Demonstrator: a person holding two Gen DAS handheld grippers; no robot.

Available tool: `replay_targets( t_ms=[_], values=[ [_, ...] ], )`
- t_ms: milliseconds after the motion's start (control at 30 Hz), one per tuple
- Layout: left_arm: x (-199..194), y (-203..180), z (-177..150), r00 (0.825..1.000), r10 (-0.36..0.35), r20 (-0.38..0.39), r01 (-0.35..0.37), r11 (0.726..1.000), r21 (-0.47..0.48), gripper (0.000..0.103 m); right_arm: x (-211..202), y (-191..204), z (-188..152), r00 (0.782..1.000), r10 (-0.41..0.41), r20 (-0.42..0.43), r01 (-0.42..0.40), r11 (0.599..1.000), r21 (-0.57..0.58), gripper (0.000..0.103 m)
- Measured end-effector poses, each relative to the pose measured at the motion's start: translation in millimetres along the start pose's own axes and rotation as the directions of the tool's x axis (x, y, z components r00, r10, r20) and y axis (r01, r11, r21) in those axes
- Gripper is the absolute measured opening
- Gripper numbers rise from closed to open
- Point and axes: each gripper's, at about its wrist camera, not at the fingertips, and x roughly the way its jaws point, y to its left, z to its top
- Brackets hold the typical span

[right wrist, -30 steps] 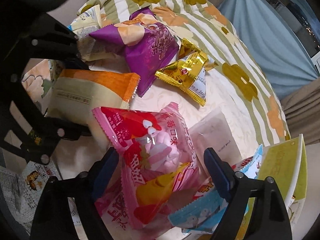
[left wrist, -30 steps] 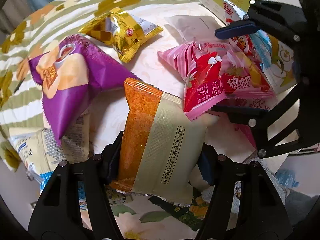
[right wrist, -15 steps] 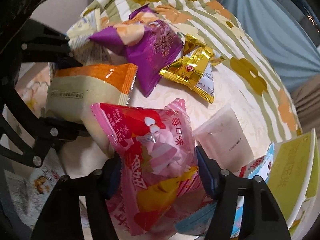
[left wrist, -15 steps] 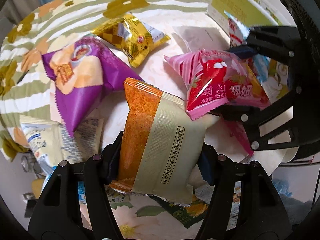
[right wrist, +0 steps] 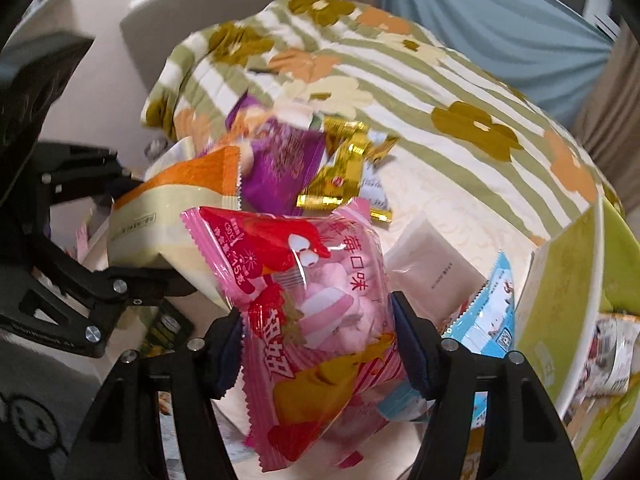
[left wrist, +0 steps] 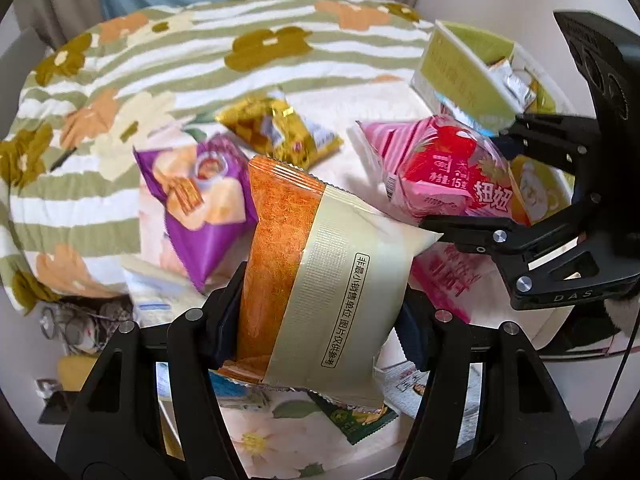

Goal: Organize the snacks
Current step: 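Lower the orange-cream packet into the box with the left tool while the right tool carries the pink packet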

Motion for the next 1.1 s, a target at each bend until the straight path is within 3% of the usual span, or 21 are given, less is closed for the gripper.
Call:
replay_targets(
  t_ms=[300,633,867,1100],
  values=[
    [-42.3,-4.6,19.1,0.997,0.017,0.079,-0.013,0.998,-0.054,0.061,-53.4,-7.5,-1.3,0.993,0.036,0.113,-0.05,0.991,0.128,0.062],
    [-94.3,-52.0,51.5,0.972,0.111,0.205,-0.081,0.985,-0.151,0.061,-137.3,-42.4,-12.4,0.949,0.131,0.286,-0.181,0.971,0.158,0.062],
    [-92.1,-125.5,81.1,0.962,0.1,0.253,-0.067,0.988,-0.136,0.061,-189.4,-97.6,-45.5,0.941,0.06,0.334,-0.119,0.98,0.161,0.062],
    [-63.0,-206.7,116.5,0.966,0.052,0.254,-0.027,0.995,-0.101,0.061,-216.8,-159.7,-85.5,0.952,-0.072,0.296,0.0,0.971,0.238,0.062]
  ],
)
